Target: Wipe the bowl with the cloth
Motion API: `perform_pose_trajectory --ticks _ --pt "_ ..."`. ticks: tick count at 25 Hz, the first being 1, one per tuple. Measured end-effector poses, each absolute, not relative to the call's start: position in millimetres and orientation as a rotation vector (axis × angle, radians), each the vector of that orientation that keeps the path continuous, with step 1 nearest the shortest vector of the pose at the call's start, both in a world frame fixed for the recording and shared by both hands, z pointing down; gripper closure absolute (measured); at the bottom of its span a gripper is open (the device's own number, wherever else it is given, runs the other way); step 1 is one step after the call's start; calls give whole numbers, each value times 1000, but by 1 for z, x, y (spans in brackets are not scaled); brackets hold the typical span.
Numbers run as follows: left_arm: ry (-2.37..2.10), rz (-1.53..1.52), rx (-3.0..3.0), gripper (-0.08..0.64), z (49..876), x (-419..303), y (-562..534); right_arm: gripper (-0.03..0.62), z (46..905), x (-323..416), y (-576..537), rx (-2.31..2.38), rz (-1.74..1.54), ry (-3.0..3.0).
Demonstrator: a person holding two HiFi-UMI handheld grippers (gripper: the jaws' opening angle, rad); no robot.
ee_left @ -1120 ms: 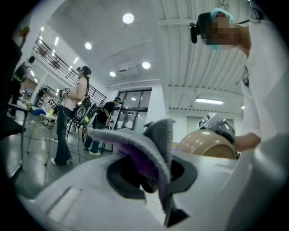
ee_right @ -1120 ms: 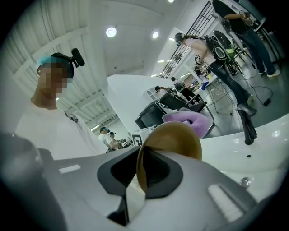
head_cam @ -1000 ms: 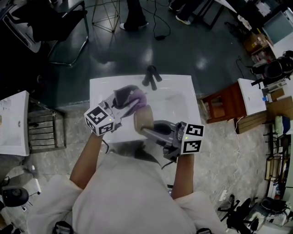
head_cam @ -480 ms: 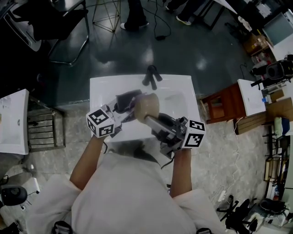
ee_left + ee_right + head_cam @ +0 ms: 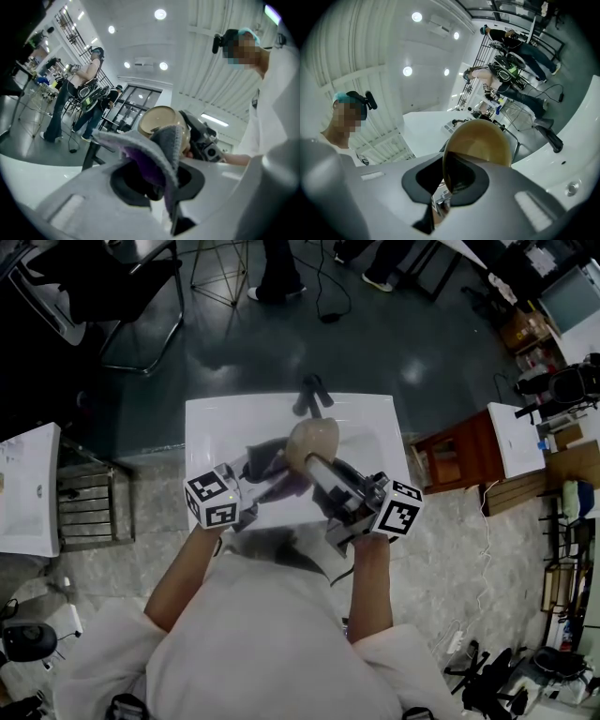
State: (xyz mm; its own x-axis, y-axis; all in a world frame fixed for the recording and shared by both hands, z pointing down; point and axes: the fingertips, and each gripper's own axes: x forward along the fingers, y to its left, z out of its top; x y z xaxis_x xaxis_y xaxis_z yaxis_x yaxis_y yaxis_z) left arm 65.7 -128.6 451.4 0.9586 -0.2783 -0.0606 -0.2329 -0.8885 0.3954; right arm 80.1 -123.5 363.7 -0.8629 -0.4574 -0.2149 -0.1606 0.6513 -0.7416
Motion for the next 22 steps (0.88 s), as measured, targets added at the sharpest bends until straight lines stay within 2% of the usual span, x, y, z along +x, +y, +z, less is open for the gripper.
perform_pose_trajectory --ticks 13,22 --pt "-224 -207 2766 492 433 77 -107 577 381 94 -144 -694 -1094 2461" --pt "-217 -392 2831 492 396 67 -108 578 408 97 -148 -872 -1132 2558"
